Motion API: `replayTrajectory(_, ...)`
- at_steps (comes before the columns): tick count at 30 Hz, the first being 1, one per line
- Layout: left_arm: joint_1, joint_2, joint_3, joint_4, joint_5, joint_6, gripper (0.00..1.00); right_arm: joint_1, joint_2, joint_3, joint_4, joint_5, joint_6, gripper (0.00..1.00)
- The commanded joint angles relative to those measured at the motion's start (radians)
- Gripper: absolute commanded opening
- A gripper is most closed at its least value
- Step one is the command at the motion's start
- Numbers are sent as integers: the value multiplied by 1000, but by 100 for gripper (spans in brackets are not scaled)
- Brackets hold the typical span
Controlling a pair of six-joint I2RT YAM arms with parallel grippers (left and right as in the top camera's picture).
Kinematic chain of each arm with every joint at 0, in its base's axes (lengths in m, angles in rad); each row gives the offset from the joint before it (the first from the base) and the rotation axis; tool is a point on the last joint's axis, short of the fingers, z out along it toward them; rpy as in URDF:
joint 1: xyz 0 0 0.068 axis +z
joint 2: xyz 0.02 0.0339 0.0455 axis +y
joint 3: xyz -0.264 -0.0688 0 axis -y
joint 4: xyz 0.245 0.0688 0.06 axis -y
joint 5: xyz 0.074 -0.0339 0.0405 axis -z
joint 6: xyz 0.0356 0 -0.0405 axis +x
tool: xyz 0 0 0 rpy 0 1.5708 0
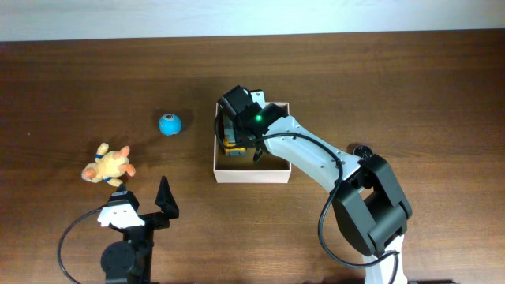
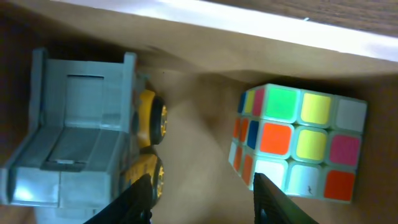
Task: Pack container
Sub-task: 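Lower the truck into the box's left side with the right gripper, then open the right gripper and raise it out of the box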
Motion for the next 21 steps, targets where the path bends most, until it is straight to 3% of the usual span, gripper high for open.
replayTrajectory(1,3,-8,-6,2,10,16,99,-3,6,-11,11,-32,3,47)
replayTrajectory(21,3,-8,-6,2,10,16,99,-4,8,-11,40,-97,-20,46)
